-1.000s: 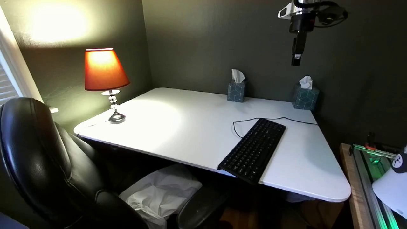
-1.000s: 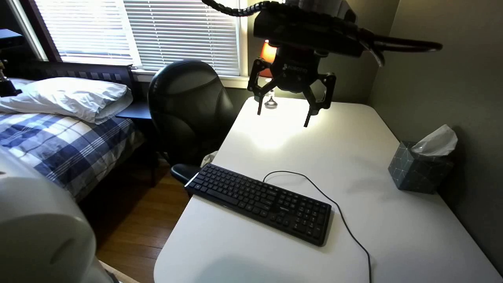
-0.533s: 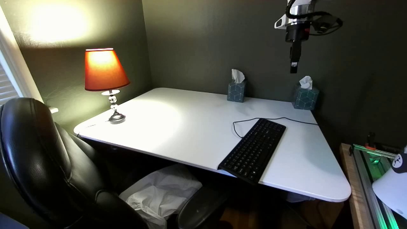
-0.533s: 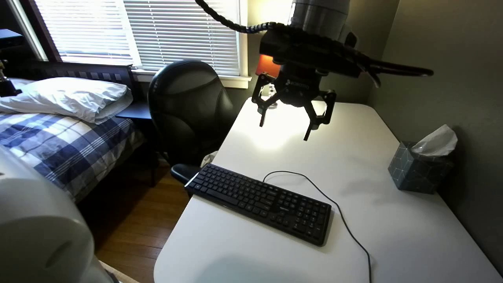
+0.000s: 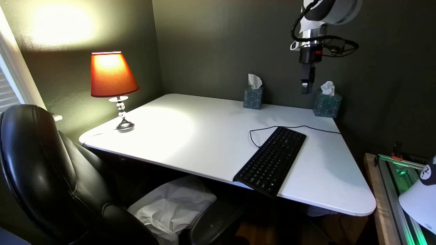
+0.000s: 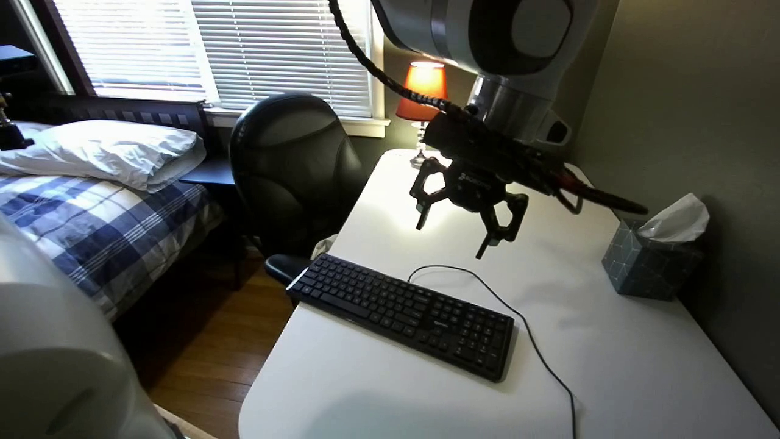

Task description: Press a button on the right side of the keyboard

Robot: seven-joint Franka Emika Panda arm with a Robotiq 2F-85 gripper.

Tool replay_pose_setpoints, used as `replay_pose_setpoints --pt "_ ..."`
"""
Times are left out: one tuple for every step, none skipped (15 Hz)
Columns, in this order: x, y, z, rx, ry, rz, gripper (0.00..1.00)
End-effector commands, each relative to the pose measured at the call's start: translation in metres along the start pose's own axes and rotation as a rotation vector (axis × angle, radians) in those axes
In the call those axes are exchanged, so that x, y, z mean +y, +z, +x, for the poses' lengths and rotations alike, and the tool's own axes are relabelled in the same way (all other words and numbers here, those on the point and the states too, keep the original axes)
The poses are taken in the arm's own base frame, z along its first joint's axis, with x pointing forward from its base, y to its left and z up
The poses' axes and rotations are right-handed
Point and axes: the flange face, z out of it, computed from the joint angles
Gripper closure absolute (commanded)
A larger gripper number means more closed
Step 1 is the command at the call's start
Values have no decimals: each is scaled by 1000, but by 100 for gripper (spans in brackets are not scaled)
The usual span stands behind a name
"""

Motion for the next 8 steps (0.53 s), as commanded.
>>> replay_pose_setpoints --pt "19 25 12 61 96 55 0" --pt "23 33 16 75 120 70 0" --pt "26 41 20 83 142 76 0" --pt "29 49 22 89 161 83 0" --pt "31 58 26 91 179 87 0" --pt "32 65 28 94 194 90 0" --pt "34 74 31 88 209 92 0" --pt "36 82 33 88 222 97 0"
